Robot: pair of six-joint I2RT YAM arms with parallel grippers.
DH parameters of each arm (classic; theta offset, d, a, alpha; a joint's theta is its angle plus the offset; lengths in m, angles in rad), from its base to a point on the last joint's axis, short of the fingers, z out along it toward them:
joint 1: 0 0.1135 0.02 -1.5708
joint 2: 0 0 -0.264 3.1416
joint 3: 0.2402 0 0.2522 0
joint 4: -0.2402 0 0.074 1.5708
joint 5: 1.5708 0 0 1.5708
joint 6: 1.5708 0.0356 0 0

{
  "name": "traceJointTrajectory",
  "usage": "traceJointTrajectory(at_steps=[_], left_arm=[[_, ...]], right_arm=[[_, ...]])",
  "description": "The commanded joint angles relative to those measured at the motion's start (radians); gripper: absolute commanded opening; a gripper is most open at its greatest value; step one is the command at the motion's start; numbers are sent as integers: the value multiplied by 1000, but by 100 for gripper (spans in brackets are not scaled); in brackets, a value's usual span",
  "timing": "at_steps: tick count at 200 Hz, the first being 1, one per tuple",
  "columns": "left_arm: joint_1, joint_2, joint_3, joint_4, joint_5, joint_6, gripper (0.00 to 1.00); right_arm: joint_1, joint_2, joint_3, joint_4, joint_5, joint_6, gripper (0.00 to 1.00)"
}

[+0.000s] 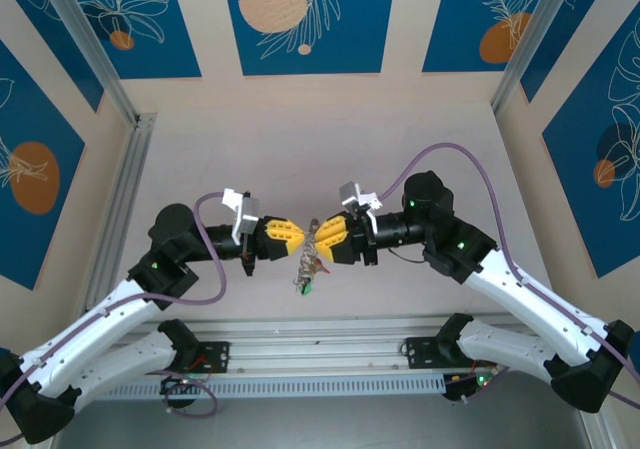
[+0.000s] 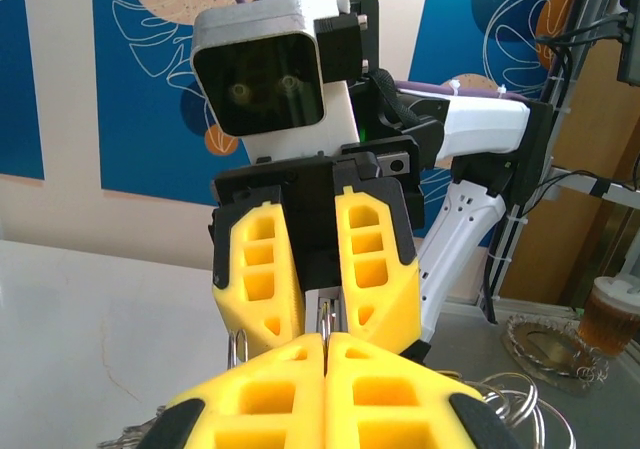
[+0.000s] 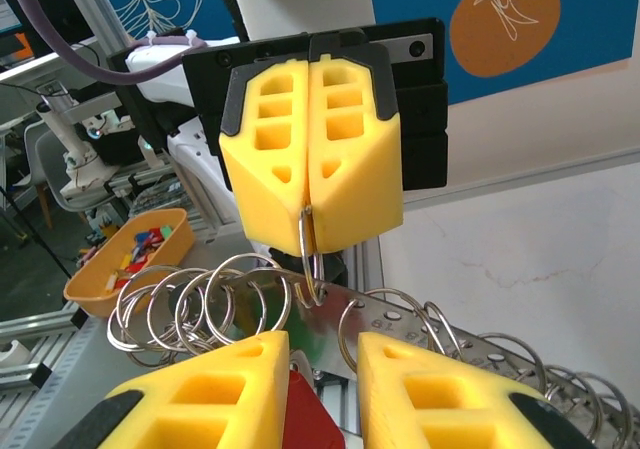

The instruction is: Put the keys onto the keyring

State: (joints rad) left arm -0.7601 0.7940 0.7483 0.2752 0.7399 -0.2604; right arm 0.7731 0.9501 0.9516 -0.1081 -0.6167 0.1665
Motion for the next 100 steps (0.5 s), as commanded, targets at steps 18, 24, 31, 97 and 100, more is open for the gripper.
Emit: traceJointTrajectory(at_steps=[18, 24, 31, 97, 100], left_arm=[[-12, -11, 2, 57, 27, 4, 0], [-12, -15, 1, 52, 27, 4, 0], [-12, -18, 0, 45, 27, 6, 0], [-12, -5, 3, 55, 36, 1, 0], [-12, -3, 5, 54, 35, 0, 0]], right_arm=[[17, 7, -10, 90, 5, 36, 19], [20, 9, -10, 100, 5, 37, 18], [24, 12, -10, 108, 5, 36, 17], [40, 34, 1, 114, 9, 18, 0], [40, 33, 0, 114, 10, 16, 0]])
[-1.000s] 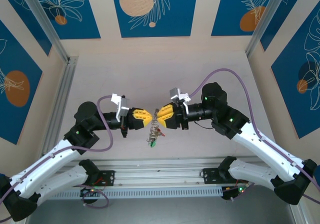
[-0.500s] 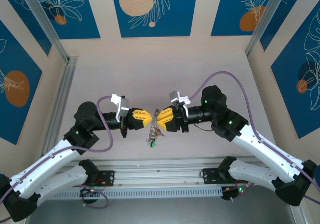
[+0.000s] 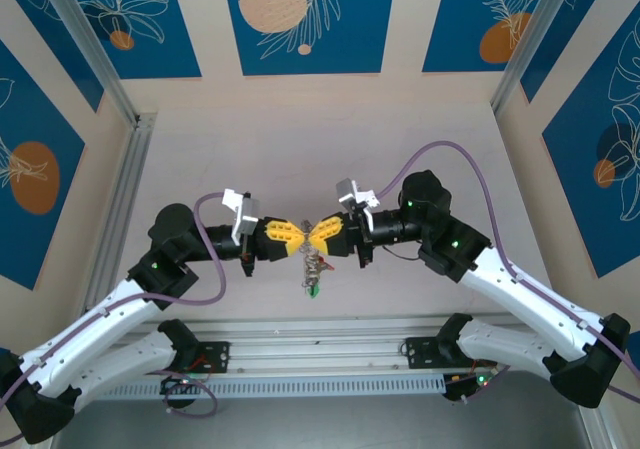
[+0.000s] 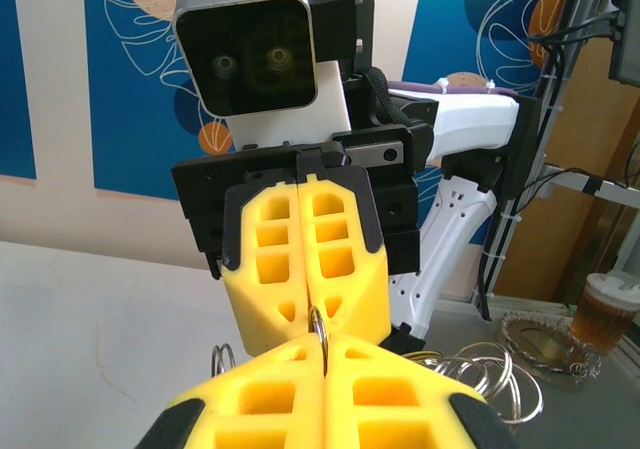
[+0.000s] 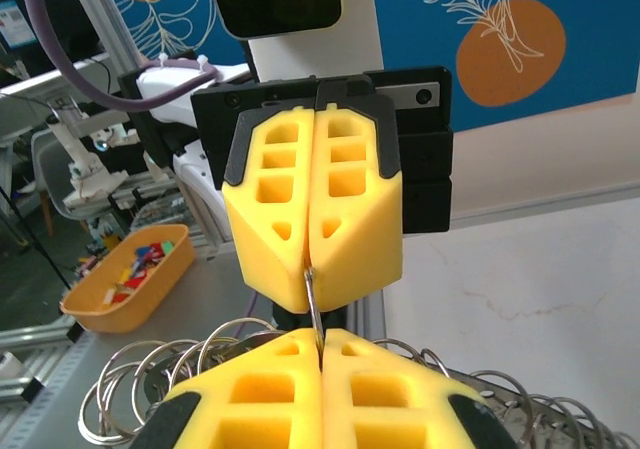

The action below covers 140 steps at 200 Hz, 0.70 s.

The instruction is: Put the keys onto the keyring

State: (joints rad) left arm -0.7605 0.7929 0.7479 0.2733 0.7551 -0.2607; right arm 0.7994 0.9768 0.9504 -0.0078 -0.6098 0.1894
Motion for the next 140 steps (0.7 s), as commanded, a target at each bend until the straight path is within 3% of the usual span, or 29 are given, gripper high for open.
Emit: traceJointTrajectory(at_steps=[1, 29, 64, 92, 140], left_arm=[[-11, -2, 5, 56, 20, 0, 0], [-11, 3, 19, 13, 7, 20, 0], [-12, -15, 107, -266, -61, 168, 0], [-11, -17, 189, -448, -85, 266, 24], [-12, 34, 308, -638, -47, 369, 28]], right_arm=[[13, 6, 1, 13, 3, -8, 0], [23, -21, 19, -41, 34, -54, 0], [77, -17, 147, -308, 180, -225, 0], [105, 26, 242, -452, 257, -305, 0], [112, 100, 367, -602, 288, -353, 0]])
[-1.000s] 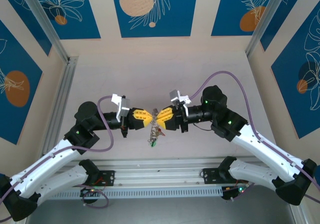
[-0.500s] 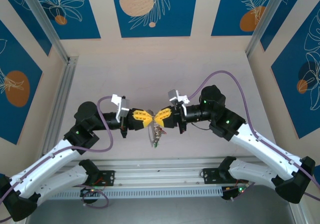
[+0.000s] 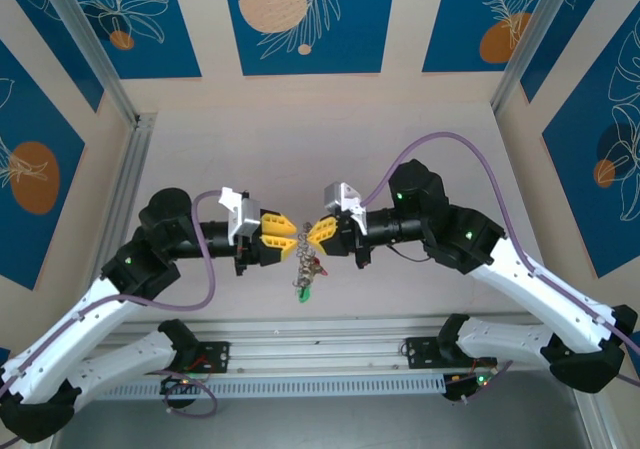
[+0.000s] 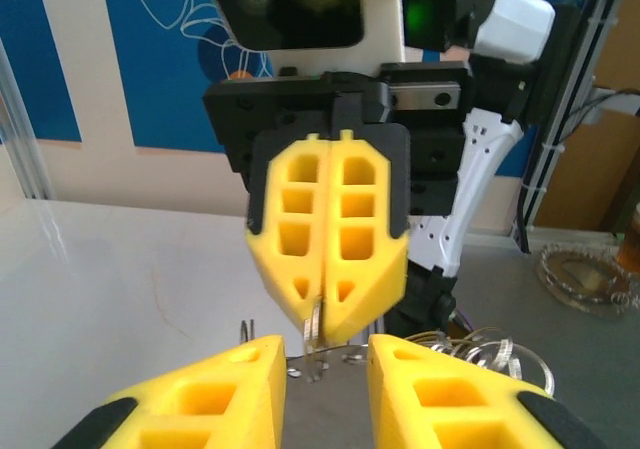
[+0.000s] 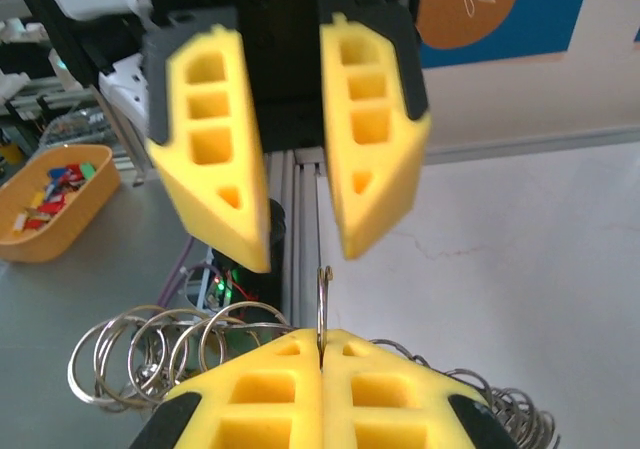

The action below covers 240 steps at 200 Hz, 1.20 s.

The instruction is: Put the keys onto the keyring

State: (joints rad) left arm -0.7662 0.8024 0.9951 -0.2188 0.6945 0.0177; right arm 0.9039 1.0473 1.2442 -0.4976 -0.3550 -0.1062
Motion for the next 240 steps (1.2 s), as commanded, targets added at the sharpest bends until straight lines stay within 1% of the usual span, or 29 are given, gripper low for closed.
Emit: traceJointTrajectory(at_steps=[1, 28, 63, 81, 100, 205, 240], left_arm=[[-6, 26, 62, -147, 15, 91, 28], [-7, 61, 82, -170, 51, 108, 28], [-8, 67, 78, -173, 33, 119, 29], [-7, 74, 83, -188, 44, 124, 27], [-7, 86, 93, -213, 47, 134, 27], [-7, 114, 112, -239, 44, 153, 27], [-8, 127, 124, -257, 54, 160, 27]], right_arm=[[8, 30, 76, -115, 35, -58, 0], [15, 63, 115, -150, 39, -70, 0], [31, 71, 129, -147, 27, -87, 0], [37, 77, 137, -146, 24, -92, 0], [41, 79, 137, -141, 14, -96, 0], [69, 72, 149, -157, -58, -139, 0], [68, 86, 169, -162, -59, -150, 0]])
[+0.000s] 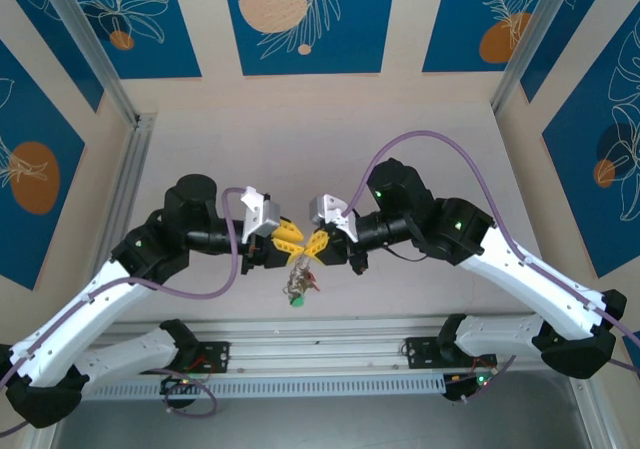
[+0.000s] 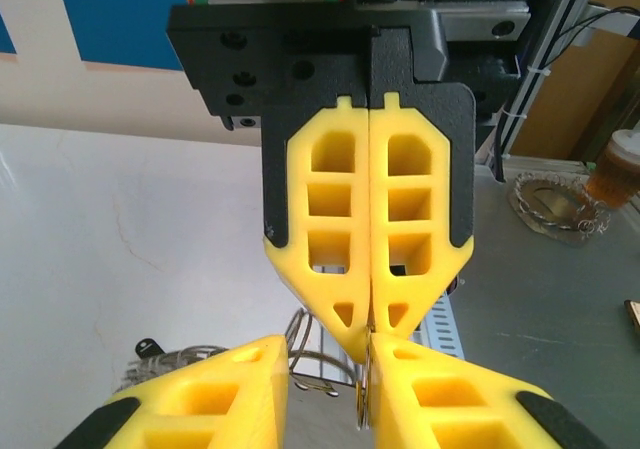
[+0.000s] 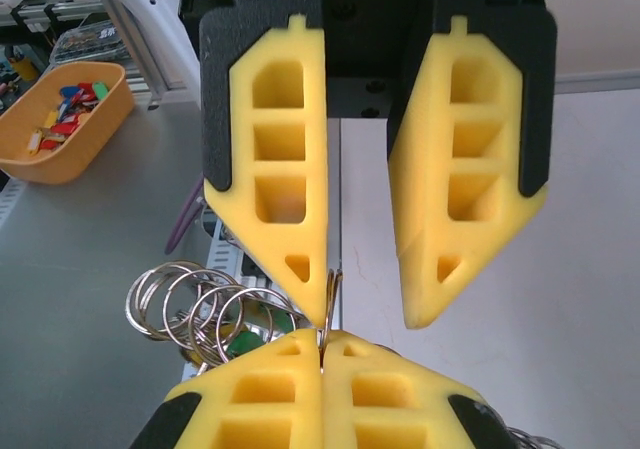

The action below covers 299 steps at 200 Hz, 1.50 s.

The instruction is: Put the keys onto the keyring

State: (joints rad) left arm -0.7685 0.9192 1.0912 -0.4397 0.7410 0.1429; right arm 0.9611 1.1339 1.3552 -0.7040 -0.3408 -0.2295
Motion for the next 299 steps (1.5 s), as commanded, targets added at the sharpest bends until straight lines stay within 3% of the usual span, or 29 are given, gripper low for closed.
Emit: traceJointTrajectory(at_steps=[1, 104, 146, 196, 242, 260, 289, 299], left_arm=[[-6, 11, 27, -37, 8, 35, 27], [-6, 26, 112, -166, 2, 87, 26], [-6, 40, 115, -178, 27, 92, 19], [-6, 47, 118, -192, 46, 103, 0], [-6, 30, 107, -185, 42, 112, 0], [-5, 10, 95, -162, 32, 112, 0], [-5, -17, 81, -121, 44, 92, 0], [-6, -27, 73, -99, 44, 81, 0]], right_arm=[[10, 0, 60, 44, -74, -28, 0], [9, 17, 80, 23, -85, -43, 0], [10, 17, 78, 23, -83, -45, 0], [9, 13, 70, 35, -73, -42, 0], [8, -10, 39, 74, -23, -26, 0], [7, -43, -6, 114, -1, -14, 16], [2, -115, -88, 173, 45, 27, 29], [1, -140, -116, 188, 62, 37, 41]])
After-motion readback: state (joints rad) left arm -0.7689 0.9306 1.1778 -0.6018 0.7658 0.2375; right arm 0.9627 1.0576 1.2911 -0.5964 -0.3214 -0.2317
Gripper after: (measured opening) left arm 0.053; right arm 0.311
